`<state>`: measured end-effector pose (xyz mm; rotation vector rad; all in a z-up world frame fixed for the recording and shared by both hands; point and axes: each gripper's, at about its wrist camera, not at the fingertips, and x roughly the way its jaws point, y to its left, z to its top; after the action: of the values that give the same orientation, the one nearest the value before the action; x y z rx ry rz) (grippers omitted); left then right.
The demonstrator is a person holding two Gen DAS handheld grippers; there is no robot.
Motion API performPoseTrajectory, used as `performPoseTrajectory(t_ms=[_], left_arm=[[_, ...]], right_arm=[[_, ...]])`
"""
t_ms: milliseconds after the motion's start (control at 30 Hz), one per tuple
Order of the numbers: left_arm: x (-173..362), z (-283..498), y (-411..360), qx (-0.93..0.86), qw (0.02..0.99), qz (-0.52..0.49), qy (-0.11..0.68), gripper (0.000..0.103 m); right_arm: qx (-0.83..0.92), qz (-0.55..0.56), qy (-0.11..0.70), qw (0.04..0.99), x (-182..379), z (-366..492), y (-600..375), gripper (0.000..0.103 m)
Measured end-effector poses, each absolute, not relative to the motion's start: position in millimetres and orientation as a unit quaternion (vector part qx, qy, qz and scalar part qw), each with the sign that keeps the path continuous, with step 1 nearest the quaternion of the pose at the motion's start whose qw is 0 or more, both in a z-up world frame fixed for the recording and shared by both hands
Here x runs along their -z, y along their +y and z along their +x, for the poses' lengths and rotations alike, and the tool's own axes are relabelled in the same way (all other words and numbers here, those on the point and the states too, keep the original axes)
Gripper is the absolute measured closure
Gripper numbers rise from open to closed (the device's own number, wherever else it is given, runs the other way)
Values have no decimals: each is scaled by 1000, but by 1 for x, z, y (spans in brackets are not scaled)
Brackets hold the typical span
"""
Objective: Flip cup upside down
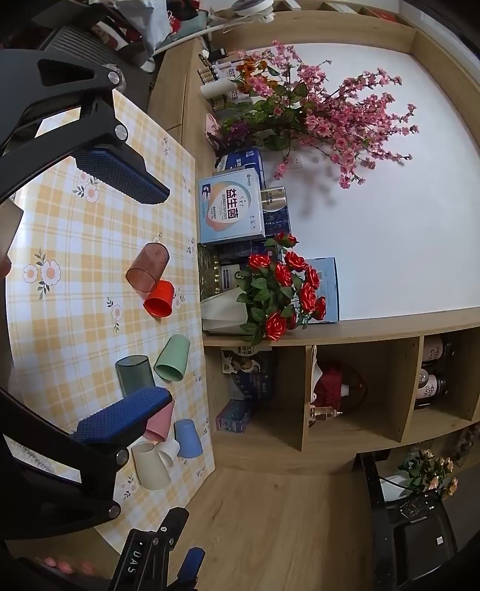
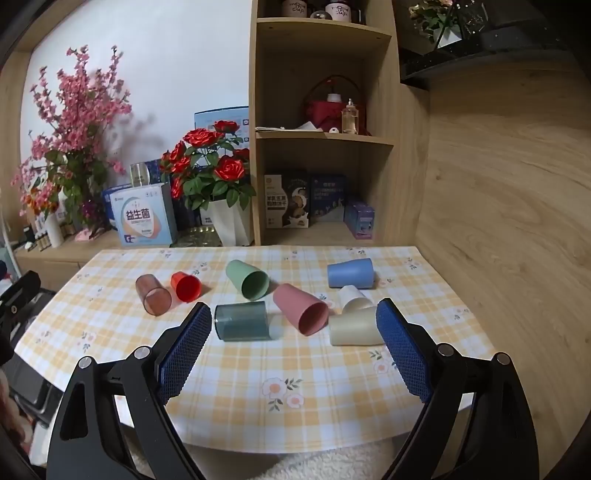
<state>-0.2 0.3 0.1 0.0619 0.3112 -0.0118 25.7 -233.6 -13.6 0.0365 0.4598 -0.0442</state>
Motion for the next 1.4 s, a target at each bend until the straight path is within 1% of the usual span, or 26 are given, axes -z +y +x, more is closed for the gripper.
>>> performPoseTrajectory(t_ms=[400,1400], left_arm=[[-8,-3,6,2,988,30,150,6],[-1,-1,3,2,988,28,154,6]], right_arm=[[23,18,227,973,14,23,-232,15],[31,19,219,975,12,23,-236,15]])
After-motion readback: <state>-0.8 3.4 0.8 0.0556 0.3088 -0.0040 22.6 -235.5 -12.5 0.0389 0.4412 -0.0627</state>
